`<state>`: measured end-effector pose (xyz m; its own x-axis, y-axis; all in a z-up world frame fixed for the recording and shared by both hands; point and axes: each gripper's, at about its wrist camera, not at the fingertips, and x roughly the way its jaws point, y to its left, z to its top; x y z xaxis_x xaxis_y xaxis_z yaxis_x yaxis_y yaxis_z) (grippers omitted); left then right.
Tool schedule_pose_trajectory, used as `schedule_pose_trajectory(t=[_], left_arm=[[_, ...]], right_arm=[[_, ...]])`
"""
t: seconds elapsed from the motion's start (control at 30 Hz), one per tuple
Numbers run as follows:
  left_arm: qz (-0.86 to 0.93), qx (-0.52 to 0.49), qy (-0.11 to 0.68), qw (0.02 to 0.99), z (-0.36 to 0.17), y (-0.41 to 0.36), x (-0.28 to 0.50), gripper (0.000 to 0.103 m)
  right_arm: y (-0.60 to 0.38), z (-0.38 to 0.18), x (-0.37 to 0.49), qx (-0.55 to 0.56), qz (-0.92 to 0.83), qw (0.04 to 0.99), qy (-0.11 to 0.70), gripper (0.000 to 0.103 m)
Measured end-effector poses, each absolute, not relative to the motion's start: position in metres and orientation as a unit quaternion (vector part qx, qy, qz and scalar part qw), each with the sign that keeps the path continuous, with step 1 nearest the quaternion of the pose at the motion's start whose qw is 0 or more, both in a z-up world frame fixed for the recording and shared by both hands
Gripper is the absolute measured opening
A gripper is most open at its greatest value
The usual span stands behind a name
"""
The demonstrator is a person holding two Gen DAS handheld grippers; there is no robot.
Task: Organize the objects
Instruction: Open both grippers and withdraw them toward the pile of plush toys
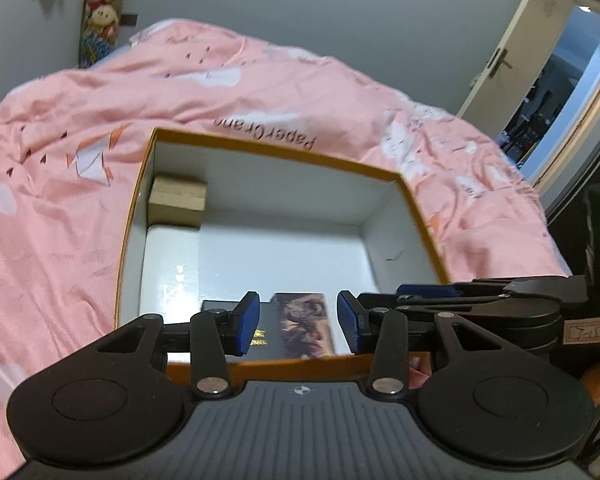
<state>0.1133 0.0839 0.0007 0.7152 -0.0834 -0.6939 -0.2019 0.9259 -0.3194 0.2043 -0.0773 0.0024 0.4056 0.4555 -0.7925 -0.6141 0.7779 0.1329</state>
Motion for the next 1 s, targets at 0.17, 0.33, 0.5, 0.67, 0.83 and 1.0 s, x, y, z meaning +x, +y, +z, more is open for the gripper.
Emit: schedule_pose_trajectory(t=[0.17, 0.33, 0.5, 0.67, 0.83, 1.0], left_arm=[[0.004, -0.170, 0.385, 0.907, 0.013, 0.061, 0.095, 0.049], [-0.021, -0.179, 0.395, 0.901, 0.015, 0.047, 0.079, 0.049], [-0.035, -0.181, 0.410, 0.893, 0.003, 0.036, 0.064, 0.049], [-0.036, -0.180, 0.447, 0.876, -0.010, 0.031, 0.055, 0.049], [-0.052, -0.194, 0.469, 0.860, -0.022, 0.030, 0.047, 0.049], [-0.060, -0.204, 0.489, 0.846, -0.030, 0.025, 0.045, 0.049]], right_arm=[[-0.111, 0.029, 0.172, -0.075, 0.316, 0.862, 0.388, 0.055], [-0.134, 0.033, 0.139, -0.068, 0.301, 0.884, 0.351, 0.066], [-0.162, 0.023, 0.113, -0.070, 0.279, 0.892, 0.347, 0.069], [-0.183, 0.007, 0.099, -0.087, 0.253, 0.885, 0.381, 0.070], [-0.205, -0.011, 0.078, -0.112, 0.228, 0.882, 0.397, 0.070], [-0.220, -0.024, 0.069, -0.094, 0.225, 0.875, 0.419, 0.065]])
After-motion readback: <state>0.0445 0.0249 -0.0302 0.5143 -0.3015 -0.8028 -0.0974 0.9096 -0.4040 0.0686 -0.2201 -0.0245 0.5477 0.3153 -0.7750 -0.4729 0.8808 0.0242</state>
